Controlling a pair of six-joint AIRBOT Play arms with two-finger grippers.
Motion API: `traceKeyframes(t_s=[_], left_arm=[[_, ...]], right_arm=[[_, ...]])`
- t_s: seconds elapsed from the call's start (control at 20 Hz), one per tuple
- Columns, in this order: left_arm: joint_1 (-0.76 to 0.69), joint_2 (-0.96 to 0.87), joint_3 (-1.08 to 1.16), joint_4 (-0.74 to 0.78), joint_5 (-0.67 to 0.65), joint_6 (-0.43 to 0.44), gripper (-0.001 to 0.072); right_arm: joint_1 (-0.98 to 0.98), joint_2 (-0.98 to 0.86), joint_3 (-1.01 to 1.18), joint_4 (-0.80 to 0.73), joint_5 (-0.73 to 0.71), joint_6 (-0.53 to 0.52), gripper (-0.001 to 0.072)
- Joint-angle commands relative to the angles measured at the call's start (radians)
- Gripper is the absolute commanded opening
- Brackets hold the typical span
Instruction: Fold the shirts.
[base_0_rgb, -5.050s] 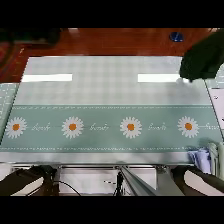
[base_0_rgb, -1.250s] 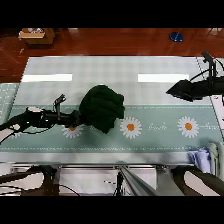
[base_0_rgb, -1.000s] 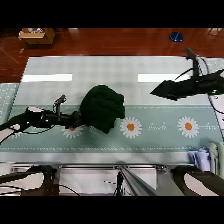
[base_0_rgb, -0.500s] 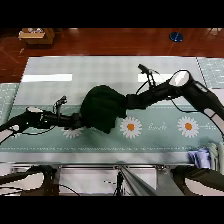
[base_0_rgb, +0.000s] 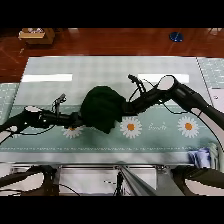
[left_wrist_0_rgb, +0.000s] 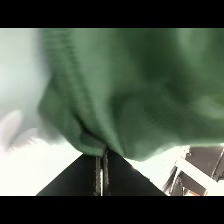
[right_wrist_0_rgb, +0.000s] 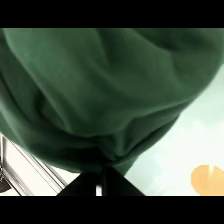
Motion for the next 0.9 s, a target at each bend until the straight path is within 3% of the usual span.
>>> traceKeyframes(t_s=[0.0, 0.25, 0.55, 0.85], left_arm=[[0.001, 0.094, 0.045, -0.003, -0.042, 0.0, 0.0016], [0.024, 0.335, 0.264, -0.002, -0.069, -0.093, 0.0015], [0.192, 0.517, 0.611, 0.029, -0.07, -0.202, 0.0015], [0.229, 0.571, 0.861, 0.045, -0.07, -0.268, 0.0015]], right_arm=[[-0.026, 0.042, 0.028, -0.003, -0.002, -0.029, 0.0027], [-0.179, 0.224, 0.185, -0.005, -0.026, -0.027, 0.0027], [-0.404, 0.47, 0.324, -0.121, -0.042, 0.033, 0.0027], [-0.462, 0.632, 0.326, -0.002, -0.074, 0.045, 0.0027]])
